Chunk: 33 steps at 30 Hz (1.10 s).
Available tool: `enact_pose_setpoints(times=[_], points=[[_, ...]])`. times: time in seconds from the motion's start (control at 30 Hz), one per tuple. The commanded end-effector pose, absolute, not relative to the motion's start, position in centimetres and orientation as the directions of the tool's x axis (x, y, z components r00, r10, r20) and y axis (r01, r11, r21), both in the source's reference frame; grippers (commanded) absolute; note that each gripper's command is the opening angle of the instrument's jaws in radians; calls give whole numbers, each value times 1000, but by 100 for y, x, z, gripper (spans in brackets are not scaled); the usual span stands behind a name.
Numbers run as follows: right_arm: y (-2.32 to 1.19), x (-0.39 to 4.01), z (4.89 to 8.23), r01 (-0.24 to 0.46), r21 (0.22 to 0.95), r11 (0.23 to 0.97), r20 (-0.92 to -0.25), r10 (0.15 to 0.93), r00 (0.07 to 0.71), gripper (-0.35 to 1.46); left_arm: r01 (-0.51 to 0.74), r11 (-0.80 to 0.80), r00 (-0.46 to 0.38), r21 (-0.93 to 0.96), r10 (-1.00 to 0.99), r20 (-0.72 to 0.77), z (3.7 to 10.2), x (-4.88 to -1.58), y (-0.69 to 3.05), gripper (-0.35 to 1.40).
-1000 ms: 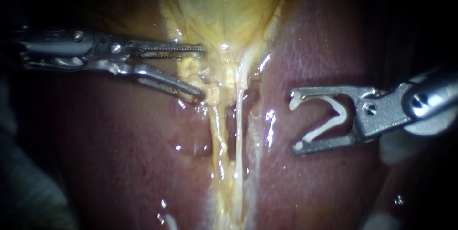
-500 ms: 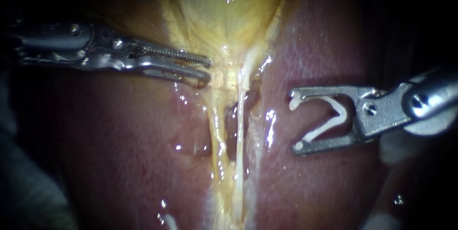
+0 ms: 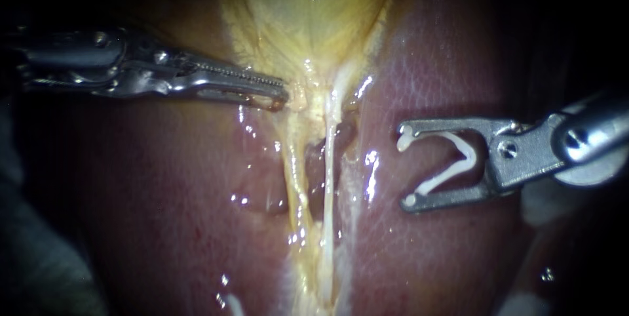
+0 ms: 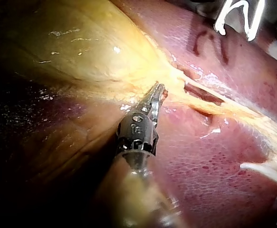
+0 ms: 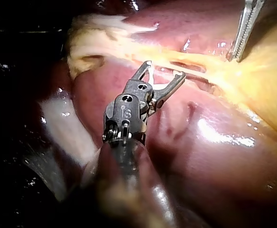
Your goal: Grabbing gallbladder
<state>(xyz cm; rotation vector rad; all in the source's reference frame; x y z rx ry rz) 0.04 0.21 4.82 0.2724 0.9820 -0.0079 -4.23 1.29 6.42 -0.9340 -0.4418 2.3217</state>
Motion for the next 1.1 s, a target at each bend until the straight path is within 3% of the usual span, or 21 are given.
enact_pose_setpoints(times=[0.03,0.5,1.1], points=[[21,4,482,129,224,966,-822,116,558,49,-398,-769,-578,-501,634,-514,640,-424,129,-35],[21,4,482,129,224,966,-822,116,558,49,-422,-734,-559,-532,673,-484,609,-425,129,-35],[21,3,482,129,224,966,-822,116,558,49,-436,-720,-502,-541,693,-518,543,-397,145,-35]])
